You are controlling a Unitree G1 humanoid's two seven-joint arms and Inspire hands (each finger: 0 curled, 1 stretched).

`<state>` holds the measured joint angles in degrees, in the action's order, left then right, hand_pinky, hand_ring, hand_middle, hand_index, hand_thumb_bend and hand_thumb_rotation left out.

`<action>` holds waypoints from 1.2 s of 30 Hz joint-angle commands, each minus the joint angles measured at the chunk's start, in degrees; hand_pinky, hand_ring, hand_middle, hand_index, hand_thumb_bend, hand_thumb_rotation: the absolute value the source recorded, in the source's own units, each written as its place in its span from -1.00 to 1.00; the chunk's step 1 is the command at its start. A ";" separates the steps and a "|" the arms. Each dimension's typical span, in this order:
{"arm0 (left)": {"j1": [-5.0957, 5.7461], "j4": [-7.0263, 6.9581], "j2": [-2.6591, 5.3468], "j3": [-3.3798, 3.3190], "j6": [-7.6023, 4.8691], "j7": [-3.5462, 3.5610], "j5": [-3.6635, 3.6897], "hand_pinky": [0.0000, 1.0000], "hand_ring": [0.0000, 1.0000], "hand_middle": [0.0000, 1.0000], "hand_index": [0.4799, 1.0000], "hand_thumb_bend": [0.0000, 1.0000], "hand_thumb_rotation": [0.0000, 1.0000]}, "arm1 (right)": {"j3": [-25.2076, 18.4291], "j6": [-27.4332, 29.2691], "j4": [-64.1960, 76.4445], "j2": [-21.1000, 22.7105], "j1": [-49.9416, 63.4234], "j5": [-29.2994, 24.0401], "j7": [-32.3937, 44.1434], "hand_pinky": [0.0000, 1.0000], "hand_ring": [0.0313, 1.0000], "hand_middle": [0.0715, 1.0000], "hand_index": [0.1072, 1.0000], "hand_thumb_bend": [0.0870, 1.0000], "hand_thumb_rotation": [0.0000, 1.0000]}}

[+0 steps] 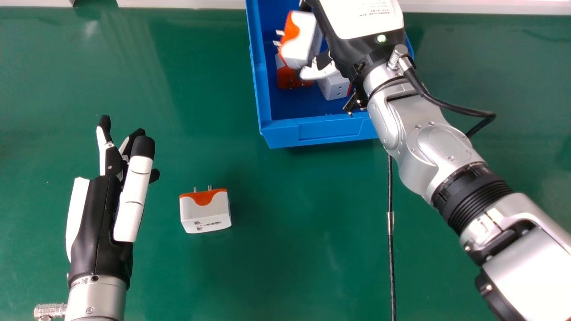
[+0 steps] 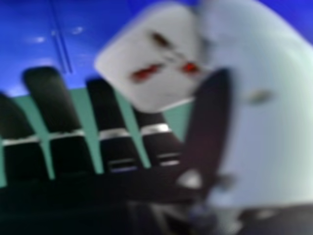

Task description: Pick all objects and put in blue box

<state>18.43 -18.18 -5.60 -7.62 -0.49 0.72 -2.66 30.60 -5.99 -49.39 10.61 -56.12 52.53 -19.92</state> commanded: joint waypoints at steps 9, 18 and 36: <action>-0.36 -0.51 -0.47 -0.61 -0.14 -0.42 -0.46 0.64 0.82 0.88 0.86 0.50 1.00 | -0.37 -1.62 1.99 0.36 -2.76 0.05 -2.00 1.00 1.00 1.00 1.00 -0.32 0.25; -0.77 -0.22 -0.52 -0.84 0.22 -0.24 -0.26 0.61 0.80 0.87 0.85 0.51 1.00 | -0.67 -3.15 6.06 1.67 -0.28 0.05 -1.40 1.00 1.00 1.00 1.00 -0.33 0.25; -0.50 -1.07 -0.31 -0.83 0.59 0.11 0.10 0.61 0.80 0.87 0.86 0.52 1.00 | -4.05 -7.83 56.66 4.86 38.11 -0.19 6.00 1.00 1.00 1.00 1.00 -0.37 0.29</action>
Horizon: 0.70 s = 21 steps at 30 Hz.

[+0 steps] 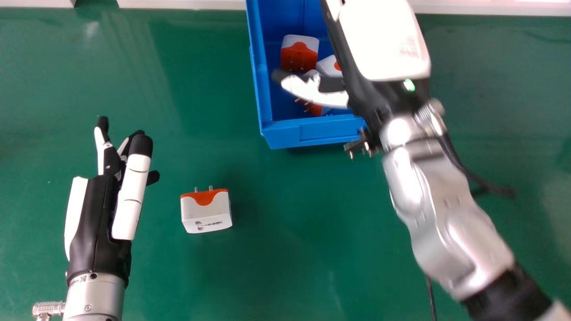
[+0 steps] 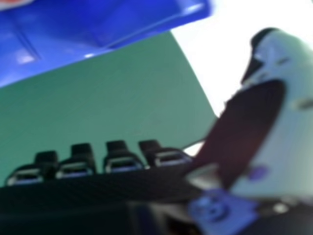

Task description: Pick all objects and put in blue box

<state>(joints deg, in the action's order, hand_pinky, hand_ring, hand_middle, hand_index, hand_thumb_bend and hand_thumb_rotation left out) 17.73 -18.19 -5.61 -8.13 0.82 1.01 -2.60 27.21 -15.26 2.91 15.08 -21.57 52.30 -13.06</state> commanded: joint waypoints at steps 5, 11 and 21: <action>0.10 -0.02 -0.15 -0.26 -1.82 -0.97 -0.86 0.61 0.80 0.87 0.85 0.46 1.00 | 0.06 6.54 13.88 1.56 18.77 -1.01 -0.88 0.98 1.00 1.00 1.00 -0.40 0.26; -0.06 0.50 -0.02 0.17 -2.25 -1.57 -1.67 0.60 0.80 0.87 0.85 0.42 1.00 | 1.56 11.72 20.32 3.83 30.09 -0.30 1.88 0.94 1.00 1.00 1.00 -0.40 0.24; -0.75 1.70 -0.27 0.17 -2.86 -1.65 -1.75 0.62 0.80 0.87 0.86 0.48 1.00 | 4.72 18.38 18.76 5.60 34.03 1.86 6.95 0.97 1.00 1.00 1.00 -0.37 0.36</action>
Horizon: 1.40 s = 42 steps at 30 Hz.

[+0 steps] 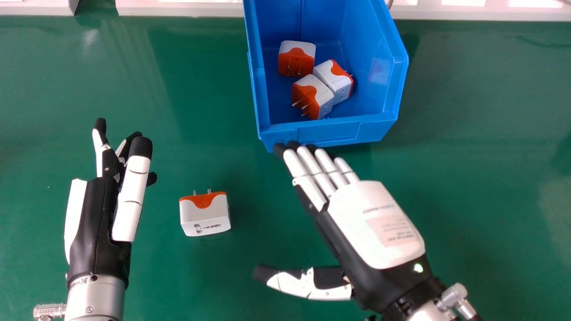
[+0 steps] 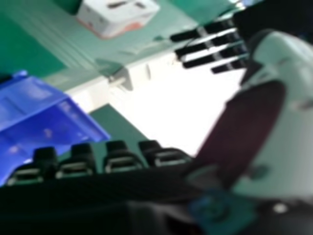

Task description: Pick all objects and put in blue box

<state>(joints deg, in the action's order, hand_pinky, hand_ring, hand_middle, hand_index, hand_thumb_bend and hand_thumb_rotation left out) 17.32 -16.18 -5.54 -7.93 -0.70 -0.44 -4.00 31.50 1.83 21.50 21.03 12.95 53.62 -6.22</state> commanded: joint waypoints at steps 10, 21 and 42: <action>-0.44 0.01 -0.33 -0.07 -1.54 -0.16 -0.24 0.63 0.81 0.87 0.86 0.46 1.00 | 3.66 4.63 -11.29 -5.11 -7.18 0.92 -0.55 0.97 1.00 1.00 0.97 -0.40 0.35; -0.51 0.28 -0.46 -0.64 -2.19 0.04 0.34 0.66 0.82 0.88 0.86 0.47 1.00 | 6.15 2.19 -28.16 -13.30 -20.53 1.90 -0.14 0.96 1.00 1.00 0.95 -0.40 0.33; 0.20 -1.33 0.10 -0.32 -1.10 -0.27 0.11 0.65 0.83 0.88 0.86 0.48 1.00 | 10.09 0.87 -50.22 -17.89 -40.33 2.33 0.14 0.83 0.96 0.97 0.86 -0.43 0.18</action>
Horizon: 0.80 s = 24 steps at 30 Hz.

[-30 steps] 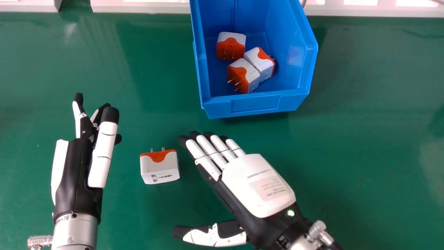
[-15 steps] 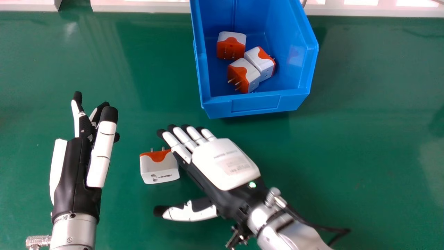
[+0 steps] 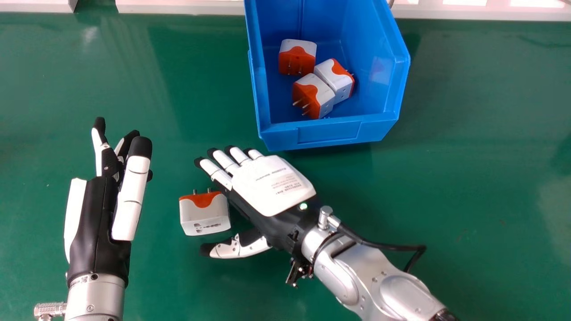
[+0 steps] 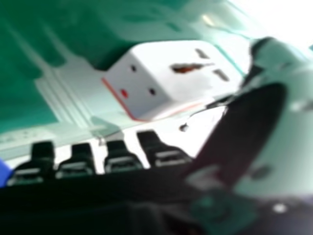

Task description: Pick all objects and put in blue box

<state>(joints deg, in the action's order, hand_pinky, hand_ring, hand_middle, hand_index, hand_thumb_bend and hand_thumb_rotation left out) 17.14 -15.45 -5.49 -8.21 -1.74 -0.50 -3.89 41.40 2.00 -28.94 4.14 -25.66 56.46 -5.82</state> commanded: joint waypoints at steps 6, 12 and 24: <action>0.97 -3.44 0.06 0.09 0.72 -0.10 -0.03 0.65 0.83 0.88 0.86 0.49 1.00 | 0.78 0.88 -2.19 -1.46 -3.63 -0.45 -0.45 0.81 0.93 0.93 0.79 -0.42 0.17; 1.34 -4.41 0.12 0.29 1.36 -0.08 -0.12 0.64 0.83 0.88 0.86 0.52 1.00 | 2.08 -0.06 -4.85 -2.06 -5.24 0.57 -0.85 0.78 0.88 0.85 0.66 -0.40 0.21; 1.71 -6.22 0.38 0.73 2.77 0.05 0.08 0.65 0.83 0.88 0.86 0.50 1.00 | 5.00 -4.81 -6.84 -4.29 -6.52 3.03 -1.22 0.57 0.74 0.72 0.57 -0.34 0.24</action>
<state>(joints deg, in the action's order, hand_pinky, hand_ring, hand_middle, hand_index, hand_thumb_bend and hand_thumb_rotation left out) 18.48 -19.81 -5.25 -7.56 1.13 -0.36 -3.88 45.95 -2.52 -35.85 0.91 -30.93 59.23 -6.40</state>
